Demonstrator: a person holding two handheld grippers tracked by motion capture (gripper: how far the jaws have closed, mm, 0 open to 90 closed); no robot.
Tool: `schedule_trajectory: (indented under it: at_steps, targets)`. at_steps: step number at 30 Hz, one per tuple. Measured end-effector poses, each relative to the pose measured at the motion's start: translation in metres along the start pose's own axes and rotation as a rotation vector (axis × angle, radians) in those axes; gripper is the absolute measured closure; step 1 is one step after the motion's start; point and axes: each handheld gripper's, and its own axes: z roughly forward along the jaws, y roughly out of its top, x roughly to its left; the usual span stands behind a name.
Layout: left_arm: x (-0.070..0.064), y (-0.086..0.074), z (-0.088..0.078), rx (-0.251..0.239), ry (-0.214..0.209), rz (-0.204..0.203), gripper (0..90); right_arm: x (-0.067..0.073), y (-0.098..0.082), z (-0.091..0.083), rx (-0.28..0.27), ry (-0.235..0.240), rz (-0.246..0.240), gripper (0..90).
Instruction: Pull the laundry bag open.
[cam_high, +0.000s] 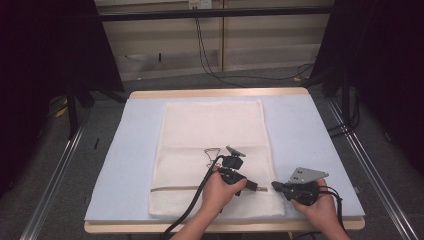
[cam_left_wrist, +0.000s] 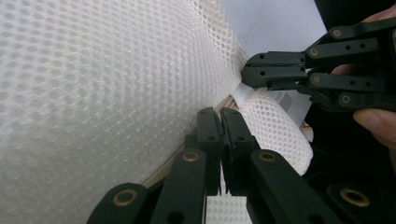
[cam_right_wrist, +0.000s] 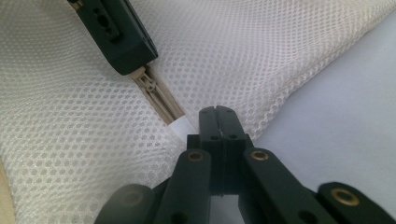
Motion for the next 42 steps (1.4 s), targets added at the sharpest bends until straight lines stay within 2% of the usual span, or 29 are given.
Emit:
schedule_trajectory:
  at_steps: [3, 5, 8, 10, 17, 19, 20, 23, 25, 26, 27, 28, 31, 34, 36, 38, 41, 42]
  targets:
    - [0.002, -0.001, -0.004, -0.007, 0.009, -0.012, 87.6, 0.000, 0.000, 0.000, 0.000, 0.001, -0.001, 90.0]
    - [0.007, -0.003, -0.013, -0.008, 0.014, -0.011, 87.6, 0.000, 0.000, 0.000, 0.000, 0.001, -0.004, 90.0]
    - [0.010, -0.004, -0.018, -0.005, 0.018, -0.009, 87.6, 0.000, 0.000, 0.000, 0.000, 0.000, -0.005, 90.0]
    - [0.011, -0.007, -0.022, -0.011, 0.010, -0.034, 87.6, 0.000, 0.000, 0.000, 0.001, -0.002, -0.005, 90.0]
    - [0.019, -0.012, -0.032, -0.021, 0.020, -0.031, 87.6, 0.000, 0.000, 0.000, 0.001, -0.003, 0.000, 90.0]
    - [0.020, -0.014, -0.037, -0.027, 0.017, -0.046, 87.6, 0.001, 0.000, 0.000, 0.002, -0.003, 0.003, 90.0]
    - [0.021, -0.015, -0.042, -0.036, 0.038, -0.040, 87.6, 0.001, 0.000, 0.000, 0.002, -0.005, 0.000, 90.0]
    - [0.025, -0.017, -0.049, -0.033, 0.036, -0.035, 87.6, 0.000, 0.000, 0.000, -0.001, -0.001, 0.001, 90.0]
    - [0.030, -0.022, -0.057, -0.058, 0.054, -0.063, 87.6, 0.000, 0.000, 0.000, 0.000, -0.001, 0.001, 90.0]
    - [0.030, -0.022, -0.057, -0.058, 0.054, -0.063, 87.6, 0.000, 0.000, 0.000, 0.000, -0.001, 0.001, 90.0]
    - [0.033, -0.023, -0.060, -0.048, 0.035, -0.060, 87.6, 0.000, 0.000, 0.000, 0.003, -0.002, 0.000, 90.0]
    - [0.034, -0.024, -0.062, -0.061, 0.037, -0.082, 87.6, 0.000, 0.000, 0.000, 0.003, -0.002, 0.000, 90.0]
    - [0.038, -0.028, -0.069, -0.060, 0.034, -0.083, 87.5, 0.000, 0.000, 0.000, 0.001, -0.002, -0.001, 90.0]
    - [0.040, -0.032, -0.075, -0.072, 0.056, -0.083, 87.5, 0.000, 0.000, 0.000, 0.000, 0.003, 0.011, 90.0]
    - [0.041, -0.033, -0.077, -0.074, 0.044, -0.092, 87.6, 0.000, -0.001, 0.000, -0.004, 0.004, 0.010, 90.0]
    - [0.042, -0.033, -0.079, -0.067, 0.057, -0.082, 87.6, 0.000, -0.001, 0.000, -0.008, 0.002, 0.007, 90.0]
    - [0.044, -0.036, -0.082, -0.077, 0.043, -0.103, 87.6, 0.000, -0.001, 0.001, -0.010, 0.002, 0.005, 90.0]
    - [0.044, -0.037, -0.083, -0.094, 0.041, -0.121, 87.6, 0.000, -0.002, 0.000, -0.009, 0.001, 0.010, 90.0]
